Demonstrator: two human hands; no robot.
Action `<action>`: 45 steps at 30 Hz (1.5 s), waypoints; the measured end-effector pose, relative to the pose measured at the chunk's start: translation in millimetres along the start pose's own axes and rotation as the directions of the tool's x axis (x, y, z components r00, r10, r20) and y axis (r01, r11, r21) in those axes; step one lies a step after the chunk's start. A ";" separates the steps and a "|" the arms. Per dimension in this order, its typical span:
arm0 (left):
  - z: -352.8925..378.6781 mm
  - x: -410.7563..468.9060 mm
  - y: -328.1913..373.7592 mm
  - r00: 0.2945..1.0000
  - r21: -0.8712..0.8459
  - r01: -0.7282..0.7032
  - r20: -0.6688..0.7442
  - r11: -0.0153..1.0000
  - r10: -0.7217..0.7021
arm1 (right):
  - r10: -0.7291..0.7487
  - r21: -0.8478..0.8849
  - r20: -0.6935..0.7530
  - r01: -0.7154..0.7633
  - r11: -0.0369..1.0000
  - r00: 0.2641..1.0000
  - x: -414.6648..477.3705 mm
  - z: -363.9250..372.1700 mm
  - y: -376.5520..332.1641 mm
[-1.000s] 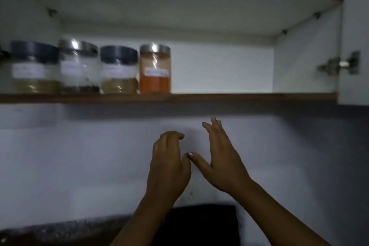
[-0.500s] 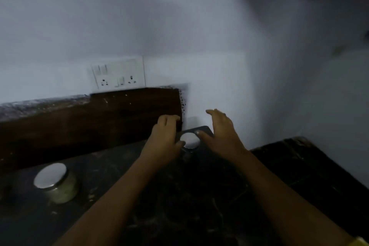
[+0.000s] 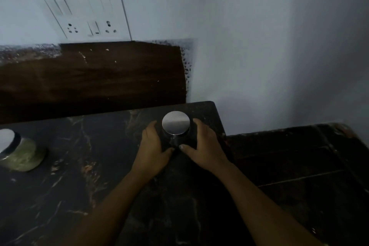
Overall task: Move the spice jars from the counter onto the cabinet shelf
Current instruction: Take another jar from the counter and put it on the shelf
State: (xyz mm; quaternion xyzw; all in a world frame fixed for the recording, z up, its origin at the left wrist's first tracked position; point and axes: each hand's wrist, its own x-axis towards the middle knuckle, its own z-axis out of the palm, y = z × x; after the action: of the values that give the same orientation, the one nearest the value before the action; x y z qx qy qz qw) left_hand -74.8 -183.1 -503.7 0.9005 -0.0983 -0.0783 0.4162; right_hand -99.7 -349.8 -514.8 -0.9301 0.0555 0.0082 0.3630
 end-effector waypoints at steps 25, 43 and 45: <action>-0.5 -25.8 38.0 0.969 -0.285 -0.246 -0.096 0.926 0.228 | 0.000 0.475 -0.129 0.062 0.878 0.992 -18.5 -13.4 -33.7; -194.0 -124.4 119.8 0.839 -0.510 -0.539 -0.401 0.671 0.368 | -0.249 0.819 -0.290 0.374 0.434 0.924 -130.4 -75.3 -257.9; -216.5 -131.0 123.8 0.813 -0.517 -0.578 -0.424 0.631 0.398 | -0.253 0.847 -0.294 0.374 0.379 0.922 -134.8 -78.9 -272.7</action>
State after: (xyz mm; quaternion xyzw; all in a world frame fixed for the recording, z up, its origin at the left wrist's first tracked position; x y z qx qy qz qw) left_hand -167.3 -70.8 -262.4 0.6497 -0.2513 0.1340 0.7048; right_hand -205.8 -190.9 -265.4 -0.5912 -0.1046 -0.1445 0.7866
